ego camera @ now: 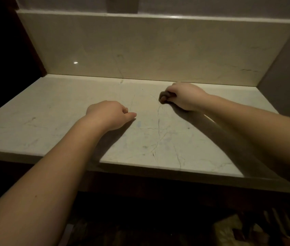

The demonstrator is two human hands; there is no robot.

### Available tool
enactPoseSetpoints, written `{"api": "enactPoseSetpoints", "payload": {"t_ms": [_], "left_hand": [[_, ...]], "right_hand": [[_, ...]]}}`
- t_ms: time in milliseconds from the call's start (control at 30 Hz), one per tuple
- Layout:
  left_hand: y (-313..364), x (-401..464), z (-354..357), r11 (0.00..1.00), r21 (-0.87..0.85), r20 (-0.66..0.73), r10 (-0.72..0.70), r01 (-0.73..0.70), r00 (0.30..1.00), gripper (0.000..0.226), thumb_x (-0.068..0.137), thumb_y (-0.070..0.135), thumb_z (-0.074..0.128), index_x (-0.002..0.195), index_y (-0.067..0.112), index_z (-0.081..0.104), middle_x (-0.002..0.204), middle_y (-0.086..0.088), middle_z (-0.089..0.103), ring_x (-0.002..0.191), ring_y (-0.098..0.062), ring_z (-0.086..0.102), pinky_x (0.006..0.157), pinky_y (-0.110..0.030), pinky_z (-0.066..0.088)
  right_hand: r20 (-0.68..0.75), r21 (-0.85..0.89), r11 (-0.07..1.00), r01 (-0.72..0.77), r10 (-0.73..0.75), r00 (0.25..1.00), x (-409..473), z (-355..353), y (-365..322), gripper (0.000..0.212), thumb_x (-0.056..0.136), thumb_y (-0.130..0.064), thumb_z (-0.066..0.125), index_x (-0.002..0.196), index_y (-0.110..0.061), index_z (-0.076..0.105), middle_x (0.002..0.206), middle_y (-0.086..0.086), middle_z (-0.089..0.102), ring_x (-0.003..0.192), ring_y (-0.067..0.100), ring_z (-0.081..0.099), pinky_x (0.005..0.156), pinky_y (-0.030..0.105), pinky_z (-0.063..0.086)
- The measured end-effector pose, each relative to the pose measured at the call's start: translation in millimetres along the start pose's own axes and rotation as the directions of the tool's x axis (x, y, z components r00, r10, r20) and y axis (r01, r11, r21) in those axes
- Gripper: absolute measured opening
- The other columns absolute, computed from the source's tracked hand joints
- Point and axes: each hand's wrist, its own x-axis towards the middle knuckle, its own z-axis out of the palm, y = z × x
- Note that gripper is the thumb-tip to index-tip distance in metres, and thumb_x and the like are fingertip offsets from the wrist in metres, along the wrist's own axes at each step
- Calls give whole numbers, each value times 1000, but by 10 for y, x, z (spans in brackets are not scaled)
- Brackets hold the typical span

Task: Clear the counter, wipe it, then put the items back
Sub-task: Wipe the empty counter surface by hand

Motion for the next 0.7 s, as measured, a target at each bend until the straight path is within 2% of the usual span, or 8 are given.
{"api": "enactPoseSetpoints", "payload": {"t_ms": [67,133,267,333,400,467,600,700], "left_hand": [[3,-7,6,1000,17,-6,13,-13,1000,58,90,70,32,129,35,58,136,5,56,116,-24,54,78,-35,42],[7,-9,11,999,31,-11,22,-22,1000,59,91,69,32,129,33,59,131,4,59,110,-24,55,77,-34,44],[6,-23,6,998,54,-40,28,-26,999,57,90,69,31,119,31,63,103,3,62,88,-21,54,75,-34,48],[-2,-24,15,997,67,-48,49,-46,998,57,90,69,31,117,31,64,103,3,63,91,-21,54,72,-34,46],[-8,-23,14,995,77,-52,69,-65,996,57,91,69,30,117,31,64,110,3,63,97,-22,55,70,-33,43],[-18,-33,6,994,87,-52,77,-72,996,57,91,68,30,118,30,63,112,3,63,98,-22,55,68,-33,41],[6,-57,14,991,108,-55,89,-83,994,56,92,67,30,114,28,64,104,2,62,93,-23,54,66,-33,39],[12,-63,12,988,123,-57,101,-93,993,56,92,68,30,109,27,64,101,1,62,89,-21,54,60,-31,36]], "right_hand": [[-18,16,999,-32,32,999,58,35,-20,14,94,-28,52,95,-16,59,100,5,56,102,29,52,73,34,37],[-25,48,999,-19,20,999,-94,33,-109,15,94,-30,52,98,-17,60,103,3,55,103,27,52,75,33,36],[-25,43,984,171,-170,985,-792,-13,-344,23,94,-36,51,109,-23,62,106,-2,57,94,18,53,72,32,40],[-16,32,964,264,-264,964,-1124,-60,-426,27,94,-39,47,109,-24,63,104,-4,57,88,16,53,69,33,43],[13,33,958,285,-285,958,-1265,-110,-438,32,92,-42,44,110,-25,63,104,-4,58,88,16,53,68,34,44],[26,38,971,237,-238,971,-1181,-129,-421,30,93,-41,46,112,-24,63,107,-3,58,92,17,54,70,34,44],[-31,0,999,52,-52,998,-775,-49,-405,27,96,-36,48,114,-21,61,111,1,58,101,23,54,76,34,41],[-73,7,1000,10,-9,997,-756,13,-470,26,97,-33,47,112,-18,62,109,2,57,99,23,54,77,36,43]]}}
